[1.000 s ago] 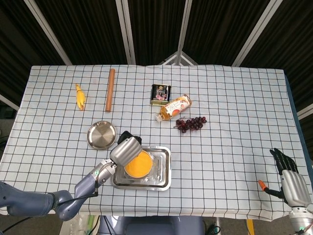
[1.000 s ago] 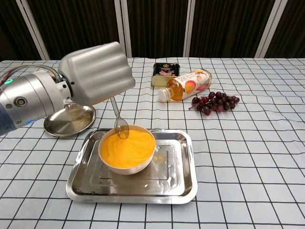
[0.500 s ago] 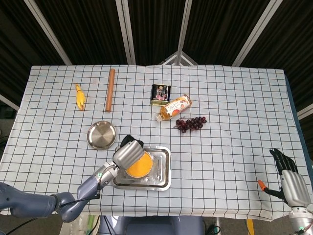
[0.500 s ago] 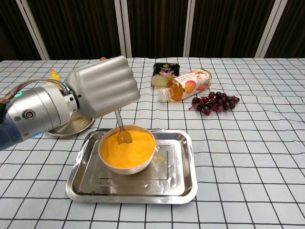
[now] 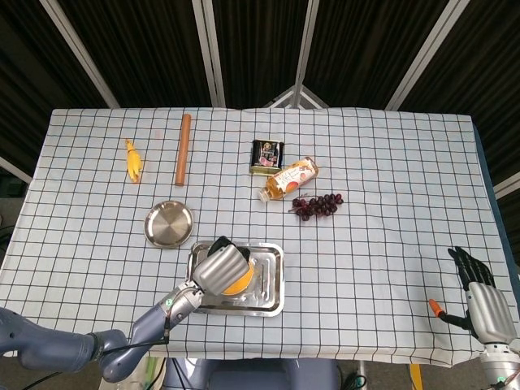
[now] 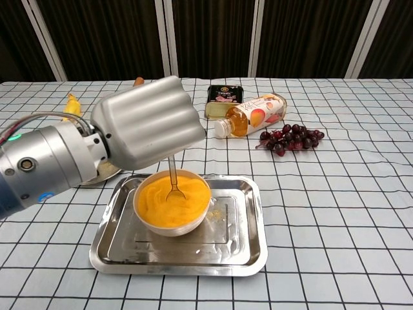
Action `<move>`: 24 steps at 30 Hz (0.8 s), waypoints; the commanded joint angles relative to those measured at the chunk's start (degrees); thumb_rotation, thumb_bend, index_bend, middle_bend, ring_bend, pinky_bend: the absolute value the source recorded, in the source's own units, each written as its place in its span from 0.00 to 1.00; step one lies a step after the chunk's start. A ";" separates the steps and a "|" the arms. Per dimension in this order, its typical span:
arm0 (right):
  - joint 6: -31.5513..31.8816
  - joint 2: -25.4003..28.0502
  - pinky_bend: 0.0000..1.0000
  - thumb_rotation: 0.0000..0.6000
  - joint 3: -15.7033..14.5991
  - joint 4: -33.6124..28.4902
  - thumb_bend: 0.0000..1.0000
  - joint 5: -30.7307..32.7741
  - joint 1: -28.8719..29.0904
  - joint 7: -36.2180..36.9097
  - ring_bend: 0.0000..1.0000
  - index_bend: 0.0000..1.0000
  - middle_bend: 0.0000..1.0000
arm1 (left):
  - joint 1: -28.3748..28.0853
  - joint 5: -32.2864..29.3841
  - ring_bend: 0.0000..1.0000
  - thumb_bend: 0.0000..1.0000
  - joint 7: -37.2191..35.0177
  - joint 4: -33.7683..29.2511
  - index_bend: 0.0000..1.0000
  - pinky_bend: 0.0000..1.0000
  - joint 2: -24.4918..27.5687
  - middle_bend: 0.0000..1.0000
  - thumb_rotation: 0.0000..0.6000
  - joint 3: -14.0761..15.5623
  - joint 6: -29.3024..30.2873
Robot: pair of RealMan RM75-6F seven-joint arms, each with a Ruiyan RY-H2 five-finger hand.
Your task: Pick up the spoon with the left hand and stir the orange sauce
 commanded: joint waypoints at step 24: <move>-0.36 0.04 0.00 1.00 -0.09 -0.41 0.32 0.30 0.06 -0.39 0.00 0.00 0.00 | 3.54 3.16 0.98 0.77 -1.58 -0.83 0.79 0.97 6.73 0.99 1.00 -1.65 -0.52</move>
